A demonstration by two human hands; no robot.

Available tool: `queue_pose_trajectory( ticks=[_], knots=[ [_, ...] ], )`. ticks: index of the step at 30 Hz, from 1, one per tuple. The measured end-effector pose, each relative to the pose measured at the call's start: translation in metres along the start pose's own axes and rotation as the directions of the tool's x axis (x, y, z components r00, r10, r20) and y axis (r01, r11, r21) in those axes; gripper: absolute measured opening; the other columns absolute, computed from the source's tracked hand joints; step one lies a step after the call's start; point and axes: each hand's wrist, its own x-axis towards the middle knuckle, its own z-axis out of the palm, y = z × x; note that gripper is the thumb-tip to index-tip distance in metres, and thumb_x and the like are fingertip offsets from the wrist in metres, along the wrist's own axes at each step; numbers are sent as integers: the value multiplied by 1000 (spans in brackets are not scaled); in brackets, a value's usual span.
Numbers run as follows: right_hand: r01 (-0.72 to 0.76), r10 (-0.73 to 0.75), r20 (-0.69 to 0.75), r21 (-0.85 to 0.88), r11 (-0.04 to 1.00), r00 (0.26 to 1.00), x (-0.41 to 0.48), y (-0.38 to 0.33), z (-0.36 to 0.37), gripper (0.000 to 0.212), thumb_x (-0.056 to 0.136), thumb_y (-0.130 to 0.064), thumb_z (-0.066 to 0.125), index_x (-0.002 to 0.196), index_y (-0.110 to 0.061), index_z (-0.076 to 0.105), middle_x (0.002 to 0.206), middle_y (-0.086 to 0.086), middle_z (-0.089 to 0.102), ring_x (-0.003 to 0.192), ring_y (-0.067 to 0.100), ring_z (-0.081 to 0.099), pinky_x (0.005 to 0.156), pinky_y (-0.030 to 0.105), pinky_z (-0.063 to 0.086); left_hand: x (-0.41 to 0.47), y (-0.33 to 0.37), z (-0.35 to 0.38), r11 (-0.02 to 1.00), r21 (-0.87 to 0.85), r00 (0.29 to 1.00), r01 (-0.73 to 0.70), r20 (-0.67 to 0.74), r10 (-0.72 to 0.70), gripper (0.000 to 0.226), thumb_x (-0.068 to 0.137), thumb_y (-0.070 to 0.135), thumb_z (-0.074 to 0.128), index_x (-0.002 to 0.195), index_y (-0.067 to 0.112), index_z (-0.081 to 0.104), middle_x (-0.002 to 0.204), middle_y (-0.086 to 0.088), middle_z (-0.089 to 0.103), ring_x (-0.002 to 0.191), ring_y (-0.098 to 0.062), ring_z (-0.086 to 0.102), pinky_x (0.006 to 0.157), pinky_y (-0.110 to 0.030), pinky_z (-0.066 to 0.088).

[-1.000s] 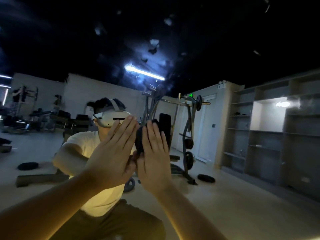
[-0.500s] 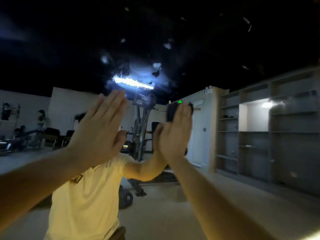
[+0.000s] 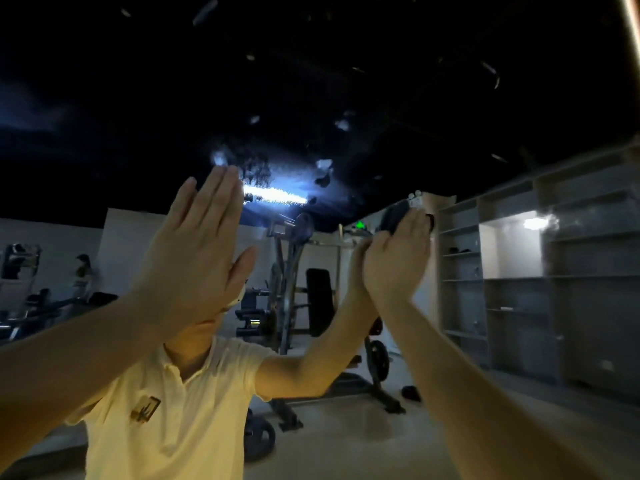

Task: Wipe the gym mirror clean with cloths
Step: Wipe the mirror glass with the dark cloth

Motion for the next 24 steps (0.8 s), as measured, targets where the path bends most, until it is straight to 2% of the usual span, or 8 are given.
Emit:
queue_pose_trajectory(
  ticks=[3,8,11,14,17,19,21,24],
  knots=[
    [313,-313,-8,-37,949,950,-48,-60,11,73,98,-37,16,160,3,18,168,23,17,157,35,12,127,53,16,-1,0,3,1000,5,1000,10,2,-10,81,106,52,16,159,-9,17,170,-25,7,160,-33,5,128,-56,12],
    [823,-820,148,61,565,552,-60,-74,4,69,99,-31,34,161,-3,19,170,15,17,159,25,8,128,50,14,-2,-1,3,1000,12,1000,-2,15,2,79,105,51,16,159,-7,20,170,-24,10,160,-33,7,127,-58,14],
    [661,-658,164,44,749,735,-6,-26,-10,68,92,-23,48,156,-11,27,164,8,28,150,23,28,123,52,30,-3,0,4,1000,13,1000,0,31,-1,78,106,51,20,159,-6,21,169,-24,13,159,-34,11,126,-59,16],
    [256,-251,59,-91,963,966,49,28,-17,63,97,-31,31,155,-7,31,160,14,33,147,29,34,121,52,30,-3,0,2,1000,19,999,-6,38,5,77,106,50,22,159,-6,21,169,-24,13,159,-35,12,126,-59,15],
    [-106,107,49,-27,994,993,65,18,-10,65,105,-31,29,162,-1,16,169,18,18,156,29,16,128,45,12,-3,1,-1,1000,25,998,5,59,-7,77,106,50,22,160,-5,21,169,-23,14,159,-35,13,127,-58,15],
    [-72,73,26,-10,997,997,52,-20,-2,69,105,-36,26,162,0,11,170,20,12,158,30,10,129,43,7,-2,0,-3,1000,14,997,7,73,-8,77,105,50,23,159,-5,24,168,-24,19,158,-36,18,126,-59,17],
    [148,-148,3,-10,989,989,25,-65,2,74,101,-41,18,162,0,11,169,21,11,158,32,9,129,47,10,4,-5,-8,1000,0,997,-8,71,8,74,103,46,28,154,-6,37,161,-26,35,152,-38,33,124,-59,22],
    [606,-607,99,44,794,789,-6,-107,4,74,98,-39,16,162,-1,13,170,19,10,159,29,5,129,46,7,28,-18,-21,1000,-21,1000,-3,-6,3,57,99,32,34,141,-2,52,142,-25,55,133,-39,50,121,-58,26]
  ],
)
